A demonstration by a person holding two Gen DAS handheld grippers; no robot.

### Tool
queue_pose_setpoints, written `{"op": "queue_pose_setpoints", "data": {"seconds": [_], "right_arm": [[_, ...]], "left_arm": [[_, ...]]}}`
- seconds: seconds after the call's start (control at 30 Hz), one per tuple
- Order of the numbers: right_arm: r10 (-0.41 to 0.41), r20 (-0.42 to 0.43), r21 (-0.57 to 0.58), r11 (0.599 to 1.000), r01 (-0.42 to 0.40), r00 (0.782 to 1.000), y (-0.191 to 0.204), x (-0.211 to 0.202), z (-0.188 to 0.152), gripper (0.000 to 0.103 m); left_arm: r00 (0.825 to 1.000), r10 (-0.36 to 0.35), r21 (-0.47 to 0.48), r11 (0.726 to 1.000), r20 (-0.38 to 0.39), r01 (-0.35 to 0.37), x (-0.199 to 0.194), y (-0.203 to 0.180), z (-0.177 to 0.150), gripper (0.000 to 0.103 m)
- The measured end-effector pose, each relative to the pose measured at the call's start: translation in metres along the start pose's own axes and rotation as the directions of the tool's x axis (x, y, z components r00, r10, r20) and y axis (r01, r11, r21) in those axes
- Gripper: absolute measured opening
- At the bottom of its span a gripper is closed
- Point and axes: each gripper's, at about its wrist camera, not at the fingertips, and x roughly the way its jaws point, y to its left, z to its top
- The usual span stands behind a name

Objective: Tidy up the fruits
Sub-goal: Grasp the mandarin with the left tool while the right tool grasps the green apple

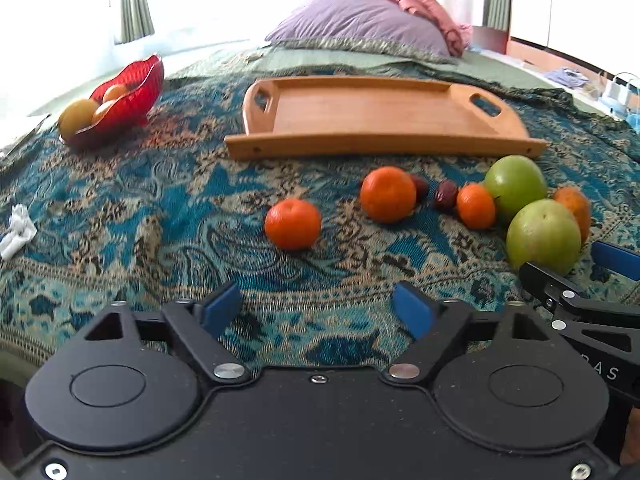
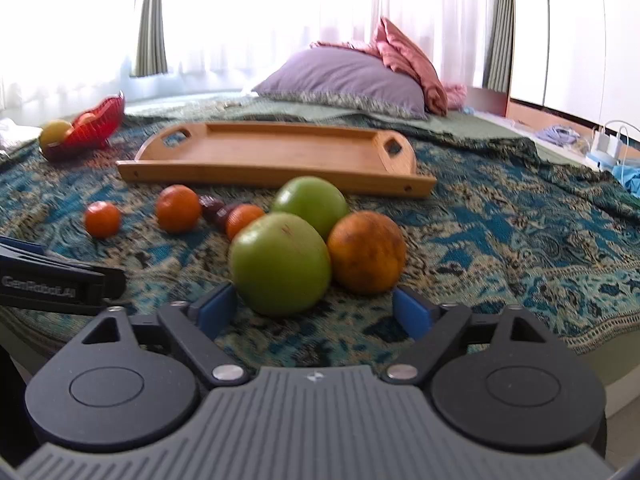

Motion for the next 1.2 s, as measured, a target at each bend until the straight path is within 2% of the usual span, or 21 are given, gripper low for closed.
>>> {"op": "queue_pose_setpoints", "data": {"seconds": [0.07,0.17,0.5,0.77,1.03,1.2], "right_arm": [[0.012,0.02,0.008,1.0,-0.012,1.0,0.001,-0.003,0.001,0.084],[0.028,0.041,0.012,1.0,-0.028,0.999,0.002,-0.006,0.004,0.079],[0.053,0.038,0.014,0.998,-0.053,0.998,0.008,0.0,0.004,0.066],[0.04,0.049,0.014,0.999,-0.041,0.998,0.011,0.002,0.004,0.065],[0.023,0.053,0.006,1.0,-0.024,0.998,0.015,0.003,0.003,0.065],[0.009,0.055,0.01,1.0,-0.01,0.998,0.017,0.002,0.001,0.06]], "left_arm": [[1.0,-0.001,-0.002,1.0,0.018,0.002,-0.002,0.001,0.003,0.073],[0.999,0.003,-0.015,1.0,0.047,-0.002,-0.002,0.004,0.006,0.07],[0.997,0.02,-0.039,0.999,0.076,-0.017,0.014,0.018,0.02,0.058],[0.998,0.007,-0.041,0.999,0.066,-0.004,0.025,0.017,0.019,0.051],[0.998,-0.003,-0.053,0.999,0.064,0.007,0.029,0.017,0.017,0.05],[0.998,-0.004,-0.06,0.998,0.069,0.008,0.028,0.019,0.017,0.05]]}}
